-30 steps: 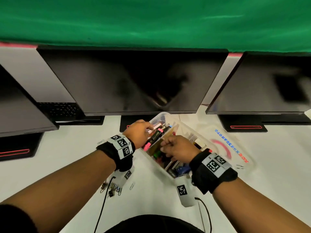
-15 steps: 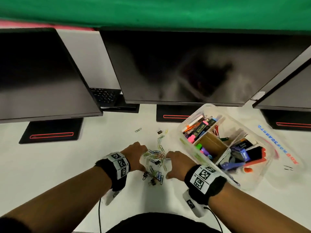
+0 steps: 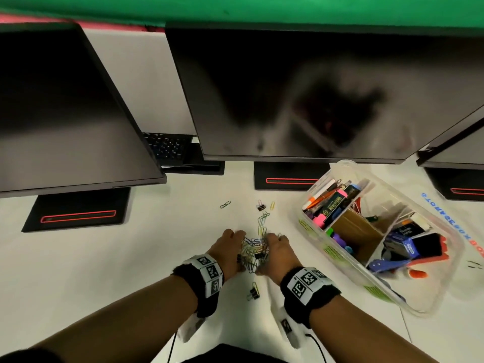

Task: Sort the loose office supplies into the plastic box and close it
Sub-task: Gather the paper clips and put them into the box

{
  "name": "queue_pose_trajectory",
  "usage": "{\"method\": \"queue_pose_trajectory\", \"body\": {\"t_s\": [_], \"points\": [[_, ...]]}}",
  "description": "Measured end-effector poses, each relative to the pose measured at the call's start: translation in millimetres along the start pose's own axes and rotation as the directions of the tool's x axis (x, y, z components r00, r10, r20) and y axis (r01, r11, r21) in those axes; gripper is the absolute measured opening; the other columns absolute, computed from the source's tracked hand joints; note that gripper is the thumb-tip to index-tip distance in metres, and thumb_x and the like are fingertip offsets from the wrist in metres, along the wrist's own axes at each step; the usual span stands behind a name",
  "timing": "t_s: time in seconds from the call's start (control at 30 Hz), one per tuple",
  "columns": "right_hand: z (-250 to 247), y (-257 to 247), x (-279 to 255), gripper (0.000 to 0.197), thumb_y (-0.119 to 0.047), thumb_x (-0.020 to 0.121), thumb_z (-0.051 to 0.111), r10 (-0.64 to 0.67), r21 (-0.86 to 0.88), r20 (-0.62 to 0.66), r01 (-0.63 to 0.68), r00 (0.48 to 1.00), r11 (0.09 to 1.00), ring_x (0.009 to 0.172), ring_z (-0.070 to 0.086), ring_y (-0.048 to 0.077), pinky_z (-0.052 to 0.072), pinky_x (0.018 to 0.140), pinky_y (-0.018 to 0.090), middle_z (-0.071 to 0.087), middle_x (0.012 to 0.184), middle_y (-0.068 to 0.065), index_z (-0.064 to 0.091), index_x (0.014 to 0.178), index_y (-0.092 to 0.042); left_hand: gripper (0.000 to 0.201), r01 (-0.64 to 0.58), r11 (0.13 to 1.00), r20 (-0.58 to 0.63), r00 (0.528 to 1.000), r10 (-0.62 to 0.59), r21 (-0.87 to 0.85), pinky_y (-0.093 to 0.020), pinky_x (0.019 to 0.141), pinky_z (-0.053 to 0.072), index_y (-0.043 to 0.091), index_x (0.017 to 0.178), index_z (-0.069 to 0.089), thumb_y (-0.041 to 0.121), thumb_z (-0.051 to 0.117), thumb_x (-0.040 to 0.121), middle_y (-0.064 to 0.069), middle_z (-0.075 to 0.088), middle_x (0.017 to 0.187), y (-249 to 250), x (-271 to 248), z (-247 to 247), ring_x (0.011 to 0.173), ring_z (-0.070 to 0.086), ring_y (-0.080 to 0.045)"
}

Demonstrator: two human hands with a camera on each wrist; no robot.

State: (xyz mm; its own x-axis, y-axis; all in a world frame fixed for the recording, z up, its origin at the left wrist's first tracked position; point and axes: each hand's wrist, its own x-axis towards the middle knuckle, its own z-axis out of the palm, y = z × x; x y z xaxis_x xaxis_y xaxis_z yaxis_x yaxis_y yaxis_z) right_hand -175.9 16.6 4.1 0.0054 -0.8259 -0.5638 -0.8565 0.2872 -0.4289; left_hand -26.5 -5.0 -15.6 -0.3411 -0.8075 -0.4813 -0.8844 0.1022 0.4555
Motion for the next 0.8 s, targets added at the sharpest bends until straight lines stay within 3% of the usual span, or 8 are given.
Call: {"method": "queue_pose_trajectory", "body": {"t_s": [0.07, 0.17, 0.27, 0.33, 0.43, 0.53, 0.67, 0.8], "points": [[-10, -7, 10, 0.07, -0.026, 0.069, 0.081, -0.011, 0.003, -0.029, 0.011, 1.0, 1.0, 0.108, 0.054, 0.027, 0.046, 0.091, 0.028, 0.043, 0.125, 0.012, 0.045, 0.127, -0.011, 0.067, -0.013, 0.999, -0.056, 0.998, 0.011, -0.032, -0.032, 0.103, 0.041, 0.017, 0.139, 0.035, 0.029, 0.068, 0.081, -0.009, 0.039, 0.133, -4, 7, -13, 0.121, 0.047, -0.027], [-27, -16, 27, 0.048, -0.03, 0.077, 0.072, -0.03, 0.037, -0.197, 0.038, 0.98, 0.999, 0.103, 0.057, 0.027, 0.046, 0.091, 0.028, 0.046, 0.124, 0.01, 0.054, 0.119, -0.013, 0.053, -0.004, 0.999, -0.173, 0.985, -0.003, -0.043, -0.029, 0.105, 0.037, 0.017, 0.133, 0.043, 0.034, 0.06, 0.086, -0.005, 0.04, 0.134, -13, 17, -36, 0.124, 0.045, -0.022], [-36, -23, 49, 0.053, -0.029, 0.083, 0.063, -0.055, -0.029, -0.268, 0.049, 0.962, 0.998, 0.124, 0.043, 0.03, 0.038, 0.104, 0.033, 0.036, 0.141, 0.01, 0.046, 0.132, -0.015, 0.057, 0.033, 0.999, -0.192, 0.981, -0.031, 0.006, -0.031, 0.112, 0.031, 0.015, 0.139, 0.036, 0.031, 0.056, 0.089, -0.004, 0.03, 0.145, -20, 30, -50, 0.135, 0.035, -0.022], [-36, -26, 65, 0.068, -0.034, 0.085, 0.06, -0.039, -0.084, -0.177, 0.025, 0.983, 0.996, 0.139, 0.023, 0.032, 0.03, 0.113, 0.04, 0.016, 0.155, 0.007, 0.03, 0.143, -0.017, 0.066, 0.057, 0.998, -0.146, 0.988, -0.05, 0.04, -0.033, 0.118, 0.024, 0.013, 0.145, 0.026, 0.03, 0.055, 0.089, -0.006, 0.019, 0.154, -24, 40, -54, 0.143, 0.022, -0.024], [-32, -26, 81, 0.085, -0.047, 0.084, 0.058, -0.014, -0.162, -0.021, 0.011, 1.0, 0.987, 0.146, -0.001, 0.032, 0.017, 0.117, 0.051, -0.003, 0.16, 0.0, 0.01, 0.149, -0.02, 0.072, 0.072, 0.992, -0.063, 0.996, -0.066, 0.102, -0.034, 0.121, 0.015, 0.01, 0.149, 0.012, 0.029, 0.052, 0.092, -0.008, 0.006, 0.159, -27, 50, -54, 0.148, 0.008, -0.023], [-24, -23, 82, 0.093, -0.054, 0.084, 0.055, -0.06, -0.274, 0.06, 0.074, 0.996, 0.959, 0.147, -0.005, 0.03, 0.01, 0.117, 0.05, -0.007, 0.16, 0.001, 0.003, 0.15, -0.016, 0.071, 0.06, 0.98, 0.026, 0.997, -0.066, 0.192, -0.037, 0.121, 0.011, 0.009, 0.15, 0.004, 0.028, 0.044, 0.096, -0.008, -0.002, 0.16, -28, 52, -50, 0.148, 0.0, -0.025], [-15, -15, 65, 0.093, -0.05, 0.086, 0.055, -0.18, -0.301, 0.144, 0.216, 0.973, 0.929, 0.147, -0.006, 0.025, 0.005, 0.12, 0.037, -0.01, 0.159, 0.006, 0.0, 0.15, -0.009, 0.063, -0.035, 0.965, 0.122, 0.992, 0.003, 0.259, -0.04, 0.122, 0.009, 0.01, 0.151, 0.0, 0.026, 0.034, 0.099, -0.006, -0.006, 0.16, -26, 41, -39, 0.148, -0.004, -0.024], [-4, -3, 43, 0.094, -0.048, 0.087, 0.054, -0.239, -0.329, 0.188, 0.29, 0.953, 0.899, 0.147, -0.008, 0.024, 0.002, 0.12, 0.032, -0.013, 0.158, 0.009, -0.002, 0.15, -0.007, 0.061, -0.128, 0.947, 0.15, 0.985, 0.086, 0.296, -0.038, 0.121, 0.009, 0.01, 0.151, 0.001, 0.026, 0.032, 0.101, -0.006, -0.004, 0.16, -25, 21, -24, 0.148, -0.002, -0.024]]}}
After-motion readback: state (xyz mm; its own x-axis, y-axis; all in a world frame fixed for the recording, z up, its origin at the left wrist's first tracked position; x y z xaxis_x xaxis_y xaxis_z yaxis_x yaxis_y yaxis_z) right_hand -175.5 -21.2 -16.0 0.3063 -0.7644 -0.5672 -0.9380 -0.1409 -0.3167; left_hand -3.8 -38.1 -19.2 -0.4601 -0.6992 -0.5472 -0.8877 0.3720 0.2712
